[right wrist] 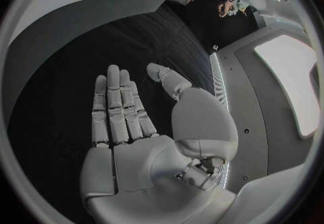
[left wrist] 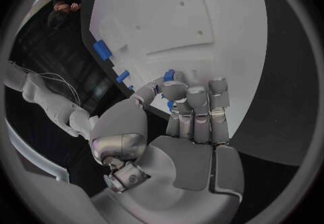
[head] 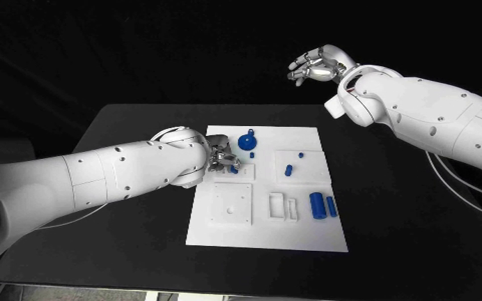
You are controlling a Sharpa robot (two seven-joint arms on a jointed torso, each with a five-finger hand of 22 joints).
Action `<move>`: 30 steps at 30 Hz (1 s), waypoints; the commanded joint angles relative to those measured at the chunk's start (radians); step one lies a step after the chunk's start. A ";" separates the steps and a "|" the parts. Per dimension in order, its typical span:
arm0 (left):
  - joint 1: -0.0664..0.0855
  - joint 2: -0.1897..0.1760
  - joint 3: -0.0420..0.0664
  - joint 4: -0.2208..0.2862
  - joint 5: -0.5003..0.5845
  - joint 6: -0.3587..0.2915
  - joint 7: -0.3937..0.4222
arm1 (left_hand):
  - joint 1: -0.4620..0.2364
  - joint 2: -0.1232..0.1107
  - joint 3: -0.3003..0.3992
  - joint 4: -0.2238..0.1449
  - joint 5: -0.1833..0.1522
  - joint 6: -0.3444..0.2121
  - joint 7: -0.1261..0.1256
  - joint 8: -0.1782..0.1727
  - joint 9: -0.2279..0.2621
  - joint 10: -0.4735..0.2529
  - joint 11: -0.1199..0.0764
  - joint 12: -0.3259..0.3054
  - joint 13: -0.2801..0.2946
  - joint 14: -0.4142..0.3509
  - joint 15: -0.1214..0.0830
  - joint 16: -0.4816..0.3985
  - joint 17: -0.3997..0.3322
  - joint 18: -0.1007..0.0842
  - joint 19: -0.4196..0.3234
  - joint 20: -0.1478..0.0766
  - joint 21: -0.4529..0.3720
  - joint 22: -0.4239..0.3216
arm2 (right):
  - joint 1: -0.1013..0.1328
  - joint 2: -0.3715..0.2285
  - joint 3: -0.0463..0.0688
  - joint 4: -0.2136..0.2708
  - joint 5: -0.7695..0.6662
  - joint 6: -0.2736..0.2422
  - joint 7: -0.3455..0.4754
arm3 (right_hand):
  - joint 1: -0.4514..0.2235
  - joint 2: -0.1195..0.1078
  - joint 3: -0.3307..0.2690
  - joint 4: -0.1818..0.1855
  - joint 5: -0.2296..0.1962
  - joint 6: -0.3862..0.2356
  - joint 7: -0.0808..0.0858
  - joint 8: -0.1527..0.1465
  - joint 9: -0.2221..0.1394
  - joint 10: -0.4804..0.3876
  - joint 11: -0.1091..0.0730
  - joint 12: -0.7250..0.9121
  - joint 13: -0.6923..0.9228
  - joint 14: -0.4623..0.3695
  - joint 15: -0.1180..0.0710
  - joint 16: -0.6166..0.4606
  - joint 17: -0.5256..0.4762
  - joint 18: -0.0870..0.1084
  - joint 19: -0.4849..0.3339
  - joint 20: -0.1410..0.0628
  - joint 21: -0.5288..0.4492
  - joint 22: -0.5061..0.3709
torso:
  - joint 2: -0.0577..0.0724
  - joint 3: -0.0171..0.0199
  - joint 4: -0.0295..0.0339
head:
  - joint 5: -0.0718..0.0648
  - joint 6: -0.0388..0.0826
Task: Assemble the parts on the task board
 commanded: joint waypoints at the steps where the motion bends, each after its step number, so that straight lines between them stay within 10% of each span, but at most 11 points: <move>1: -0.005 0.007 -0.004 0.000 0.001 0.027 -0.002 | -0.007 0.011 0.087 -0.025 -0.002 0.156 -0.095 0.009 0.003 -0.013 -0.024 0.012 0.003 0.009 -0.007 0.010 0.003 0.015 0.007 -0.085 0.007 0.020 | -0.001 0.002 0.001 -0.001 -0.005 0.012 0.002 | 0.009 0.001 0.005 -0.003 0.006 -0.007 0.002 0.004 -0.001 0.004 0.003 -0.005 -0.002 -0.010 0.000 -0.007 0.001 -0.007 -0.008 0.000 -0.007 0.001 | 0.000 0.0002 0.0004 | -0.001 -0.001; 15: -0.002 0.012 -0.004 -0.007 -0.001 0.043 -0.003 | -0.030 0.011 0.094 -0.017 -0.018 0.161 -0.099 0.022 0.011 -0.014 -0.026 0.035 0.007 0.010 -0.008 0.020 0.009 0.016 0.008 -0.086 0.011 0.020 | -0.001 0.002 0.001 0.000 -0.007 0.017 0.002 | 0.013 0.001 0.006 -0.003 0.017 -0.008 0.002 0.005 -0.003 0.006 0.004 -0.009 -0.003 -0.012 0.001 -0.009 0.002 -0.007 -0.010 0.001 -0.010 0.003 | 0.000 0.0004 0.0003 | -0.001 -0.005; 20: 0.000 0.013 -0.004 -0.011 0.000 0.041 -0.002 | -0.035 0.004 0.095 0.025 -0.134 0.162 -0.100 0.029 0.013 -0.021 -0.026 0.050 0.006 0.008 -0.009 0.023 0.011 0.018 0.007 -0.087 0.013 0.019 | -0.001 0.000 0.001 0.002 -0.008 0.018 0.002 | 0.013 0.001 0.006 -0.003 0.020 -0.007 0.002 0.005 -0.003 0.006 0.004 -0.010 -0.003 -0.012 0.001 -0.009 0.002 -0.007 -0.010 0.001 -0.010 0.004 | 0.001 0.0005 0.0004 | -0.001 -0.006; 30: 0.004 0.021 -0.004 -0.019 -0.014 0.066 -0.006 | -0.021 -0.002 0.101 0.026 -0.134 0.162 -0.101 0.031 0.013 -0.023 -0.027 0.054 0.003 0.007 -0.009 0.024 0.012 0.020 0.005 -0.088 0.015 0.020 | -0.001 -0.003 0.000 0.005 -0.009 0.020 0.003 | 0.014 0.001 0.006 -0.003 0.024 -0.007 0.002 0.006 -0.004 0.006 0.004 -0.011 -0.004 -0.013 0.002 -0.010 0.003 -0.007 -0.011 0.002 -0.012 0.004 | 0.000 0.0003 -0.0006 | 0.000 -0.008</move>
